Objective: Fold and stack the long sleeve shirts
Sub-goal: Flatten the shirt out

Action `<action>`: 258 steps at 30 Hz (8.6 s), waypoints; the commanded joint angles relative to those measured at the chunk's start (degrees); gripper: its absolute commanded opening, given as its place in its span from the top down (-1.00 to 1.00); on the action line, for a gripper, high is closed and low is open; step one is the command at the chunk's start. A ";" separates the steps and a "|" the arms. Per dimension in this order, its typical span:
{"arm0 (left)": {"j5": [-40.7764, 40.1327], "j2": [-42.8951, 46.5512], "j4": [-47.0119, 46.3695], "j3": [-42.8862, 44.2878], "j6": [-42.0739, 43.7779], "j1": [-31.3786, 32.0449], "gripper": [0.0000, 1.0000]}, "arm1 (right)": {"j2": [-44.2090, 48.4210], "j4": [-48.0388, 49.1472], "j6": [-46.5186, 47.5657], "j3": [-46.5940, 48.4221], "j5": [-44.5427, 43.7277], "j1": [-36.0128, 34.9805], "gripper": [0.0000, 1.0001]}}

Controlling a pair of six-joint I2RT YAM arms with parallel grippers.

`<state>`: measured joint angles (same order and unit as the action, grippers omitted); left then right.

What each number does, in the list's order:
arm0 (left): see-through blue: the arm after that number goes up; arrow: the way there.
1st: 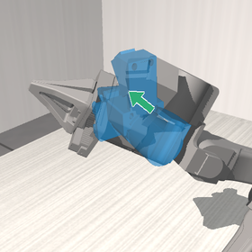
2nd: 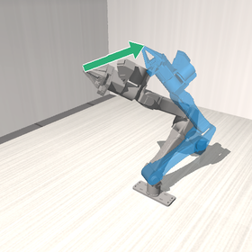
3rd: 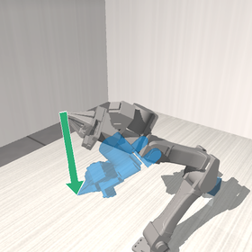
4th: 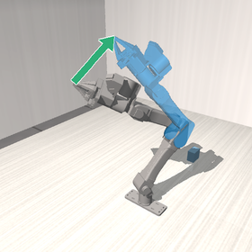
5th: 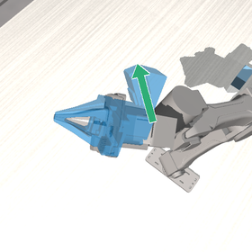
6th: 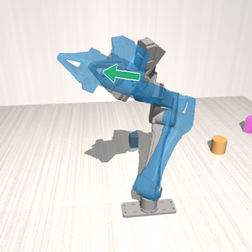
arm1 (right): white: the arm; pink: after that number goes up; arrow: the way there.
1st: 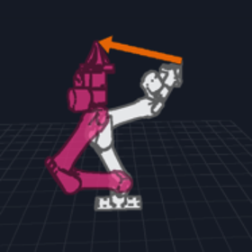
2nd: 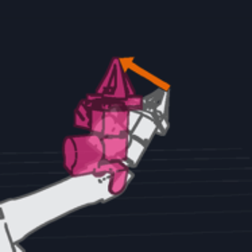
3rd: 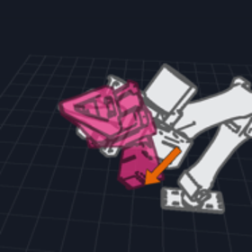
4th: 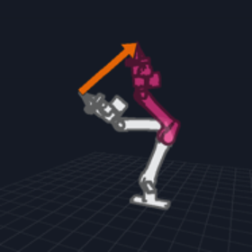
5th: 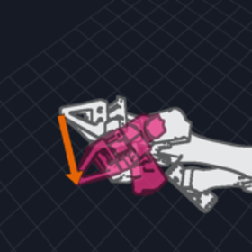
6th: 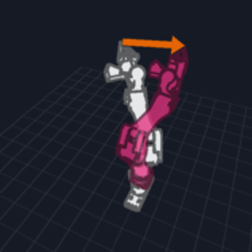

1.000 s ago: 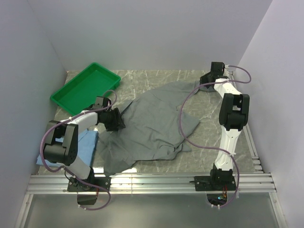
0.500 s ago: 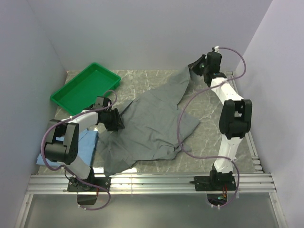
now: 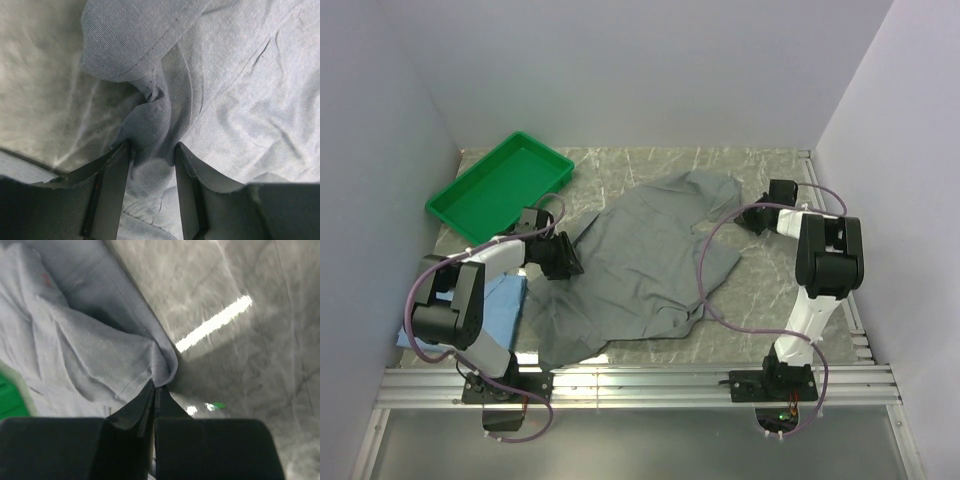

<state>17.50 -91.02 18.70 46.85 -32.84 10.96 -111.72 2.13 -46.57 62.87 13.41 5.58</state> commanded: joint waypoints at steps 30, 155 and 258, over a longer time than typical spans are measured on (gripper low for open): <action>-0.79 6.04 1.52 0.70 3.83 -0.68 -0.09 | 10.93 -24.54 21.51 10.86 -16.39 -2.42 -0.09; -19.60 -20.33 3.71 24.07 -7.50 -0.24 0.12 | 19.89 -18.20 8.06 -6.21 0.32 -10.51 1.00; -24.97 -3.20 8.46 8.17 4.01 5.21 -0.58 | 51.44 -56.02 13.26 -6.62 -10.17 -8.76 -0.26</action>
<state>-8.19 -96.73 24.93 57.08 -30.41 16.47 -57.65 -57.12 -34.37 54.08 4.25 -5.48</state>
